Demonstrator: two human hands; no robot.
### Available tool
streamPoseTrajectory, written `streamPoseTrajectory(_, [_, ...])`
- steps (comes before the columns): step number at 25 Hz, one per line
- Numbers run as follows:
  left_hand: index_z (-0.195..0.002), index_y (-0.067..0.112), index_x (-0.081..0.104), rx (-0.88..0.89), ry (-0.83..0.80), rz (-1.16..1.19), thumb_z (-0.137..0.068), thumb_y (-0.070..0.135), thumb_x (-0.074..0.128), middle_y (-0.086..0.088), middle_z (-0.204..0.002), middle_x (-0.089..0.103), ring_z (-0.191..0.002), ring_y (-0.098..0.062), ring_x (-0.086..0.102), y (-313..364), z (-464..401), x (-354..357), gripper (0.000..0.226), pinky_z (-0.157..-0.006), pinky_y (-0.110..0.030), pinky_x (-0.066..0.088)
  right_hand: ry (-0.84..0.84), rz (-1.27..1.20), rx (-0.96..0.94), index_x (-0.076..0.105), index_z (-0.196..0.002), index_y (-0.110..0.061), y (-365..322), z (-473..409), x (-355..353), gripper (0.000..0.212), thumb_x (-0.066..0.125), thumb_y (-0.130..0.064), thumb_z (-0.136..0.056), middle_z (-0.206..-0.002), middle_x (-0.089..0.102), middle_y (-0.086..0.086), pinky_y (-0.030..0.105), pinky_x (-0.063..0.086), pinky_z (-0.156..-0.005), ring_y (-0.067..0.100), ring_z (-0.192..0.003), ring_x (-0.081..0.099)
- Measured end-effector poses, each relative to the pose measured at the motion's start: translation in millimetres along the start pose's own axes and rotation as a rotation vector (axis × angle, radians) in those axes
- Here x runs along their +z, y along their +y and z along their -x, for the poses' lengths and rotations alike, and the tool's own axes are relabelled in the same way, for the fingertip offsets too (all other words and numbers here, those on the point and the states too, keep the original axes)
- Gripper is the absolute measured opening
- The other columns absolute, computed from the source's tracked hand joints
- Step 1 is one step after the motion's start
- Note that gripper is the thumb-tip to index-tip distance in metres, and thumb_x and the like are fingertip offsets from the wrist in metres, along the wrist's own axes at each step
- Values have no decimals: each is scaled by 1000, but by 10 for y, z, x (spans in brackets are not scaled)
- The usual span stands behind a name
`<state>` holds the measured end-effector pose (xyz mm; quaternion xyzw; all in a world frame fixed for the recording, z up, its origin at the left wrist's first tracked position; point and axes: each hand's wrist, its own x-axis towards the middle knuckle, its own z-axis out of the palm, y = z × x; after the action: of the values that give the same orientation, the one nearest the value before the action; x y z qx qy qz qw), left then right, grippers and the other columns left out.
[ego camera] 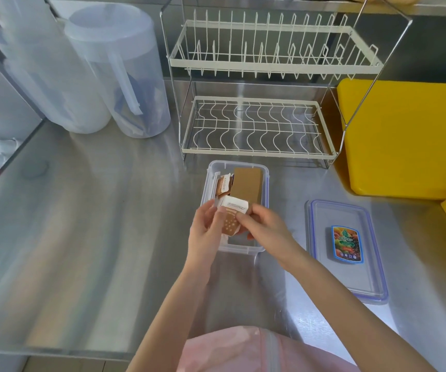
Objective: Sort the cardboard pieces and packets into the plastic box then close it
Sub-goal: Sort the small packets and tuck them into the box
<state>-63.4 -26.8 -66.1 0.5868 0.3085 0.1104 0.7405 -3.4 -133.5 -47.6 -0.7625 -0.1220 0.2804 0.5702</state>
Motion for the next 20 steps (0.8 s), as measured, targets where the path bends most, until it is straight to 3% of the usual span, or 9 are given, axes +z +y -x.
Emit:
streamPoseTrajectory(2, [-103, 9, 63, -146, -203, 193, -91, 21, 48, -4, -90, 69, -73, -8, 67, 51, -45, -128, 23, -70, -19, 56, -112, 80, -41, 61, -90, -16, -41, -28, 17, 10, 52, -19, -89, -70, 64, -8, 11, 45, -55, -2, -60, 60])
streamPoseTrajectory(4, [-101, 2, 64, -182, -298, 335, -92, 16, 45, -9, -90, 71, -78, -15, 69, 95, -68, -215, 25, -81, -29, 57, -117, 94, -51, 61, -83, -17, -58, -70, 41, 13, 50, -22, -90, -74, 65, -5, 17, 46, -60, 4, -65, 59])
streamPoseTrajectory(7, [-104, 1, 57, -151, -114, 420, -92, 11, 45, -7, -82, 76, -75, -17, 72, 147, -152, -325, 20, -72, -31, 60, 0, 216, 6, 65, -86, -15, -34, -122, 52, 24, 42, -21, -93, -86, 72, 3, 23, 49, -65, 10, -67, 63])
streamPoseTrajectory(10, [-108, 1, 52, -170, 40, 480, -92, 10, 46, -13, -95, 69, -71, -16, 73, 132, -199, -451, 19, -57, -27, 59, 9, 868, 3, 61, -75, -12, 66, -173, 103, 28, 39, -17, -92, -79, 66, 9, 30, 44, -64, 30, -80, 60])
streamPoseTrajectory(12, [-112, 1, 50, -199, 108, 396, -92, 10, 45, -14, -100, 65, -67, -12, 72, 72, -194, -471, 23, -57, -24, 58, 62, 1067, -22, 62, -81, -8, 121, -197, 194, 28, 39, -19, -92, -85, 67, 12, 31, 39, -62, 34, -84, 60])
streamPoseTrajectory(15, [-116, -1, 52, -253, 104, 360, -92, 10, 43, -11, -92, 67, -68, -9, 68, -56, -168, -463, 29, -55, -17, 54, 120, 1098, -26, 64, -87, -9, 186, -278, 322, 32, 39, -27, -93, -90, 71, 13, 33, 42, -62, 33, -84, 64])
streamPoseTrajectory(20, [-110, 5, 55, -266, 106, 358, -91, 11, 44, -9, -91, 69, -73, -10, 67, -132, -162, -450, 22, -63, -20, 52, 185, 964, -14, 60, -98, -14, 288, -356, 330, 23, 48, -31, -90, -97, 72, 4, 31, 48, -64, 26, -85, 66])
